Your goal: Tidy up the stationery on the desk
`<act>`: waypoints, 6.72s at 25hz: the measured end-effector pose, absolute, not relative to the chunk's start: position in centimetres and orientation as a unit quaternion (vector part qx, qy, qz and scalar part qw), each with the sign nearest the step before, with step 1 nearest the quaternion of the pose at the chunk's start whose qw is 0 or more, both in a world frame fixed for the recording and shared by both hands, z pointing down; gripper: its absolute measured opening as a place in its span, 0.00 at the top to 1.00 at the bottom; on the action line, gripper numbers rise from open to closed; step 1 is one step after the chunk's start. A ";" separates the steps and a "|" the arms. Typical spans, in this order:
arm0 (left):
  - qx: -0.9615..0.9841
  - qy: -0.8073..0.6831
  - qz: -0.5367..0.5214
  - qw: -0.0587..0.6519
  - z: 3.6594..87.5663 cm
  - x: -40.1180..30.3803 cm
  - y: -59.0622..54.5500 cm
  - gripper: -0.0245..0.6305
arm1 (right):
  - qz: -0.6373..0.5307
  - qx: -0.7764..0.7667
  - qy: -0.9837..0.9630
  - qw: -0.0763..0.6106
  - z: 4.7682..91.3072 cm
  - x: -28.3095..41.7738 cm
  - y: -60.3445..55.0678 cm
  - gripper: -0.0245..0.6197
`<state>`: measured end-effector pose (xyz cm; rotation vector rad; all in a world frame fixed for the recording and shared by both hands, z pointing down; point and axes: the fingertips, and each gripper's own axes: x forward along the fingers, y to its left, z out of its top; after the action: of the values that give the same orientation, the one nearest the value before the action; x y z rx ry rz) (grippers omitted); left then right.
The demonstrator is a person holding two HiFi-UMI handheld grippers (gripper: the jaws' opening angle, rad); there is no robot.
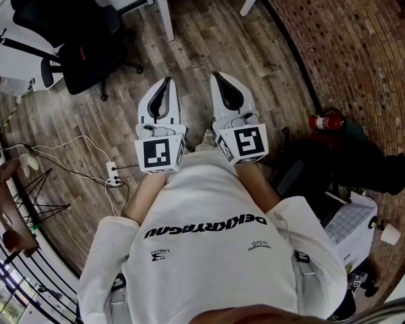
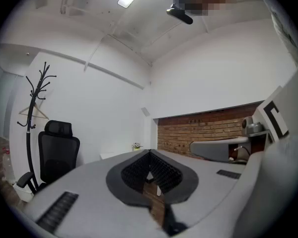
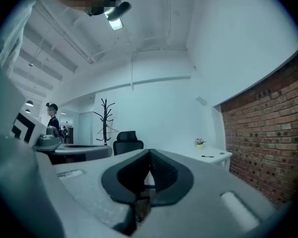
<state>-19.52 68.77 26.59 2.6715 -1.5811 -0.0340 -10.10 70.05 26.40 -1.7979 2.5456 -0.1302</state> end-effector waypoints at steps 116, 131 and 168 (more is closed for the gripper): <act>0.765 -0.488 0.293 0.303 60.8 -15.8 -23.1 0.78 | -0.451 -0.506 0.719 -0.151 61.0 -4.3 -16.5 0.78; 0.759 -0.433 0.315 0.370 65.8 -17.1 -23.6 0.78 | -0.487 -0.508 0.688 -0.175 65.0 -4.9 -16.9 0.77; 0.749 -0.397 0.303 0.436 66.2 -12.7 -18.9 0.85 | -0.446 -0.489 0.700 -0.266 66.3 -0.5 -17.0 0.86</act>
<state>-12.72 -18.95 66.18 1.8639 -0.9870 0.7534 -0.46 -17.00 66.34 -1.8683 2.6744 -1.7040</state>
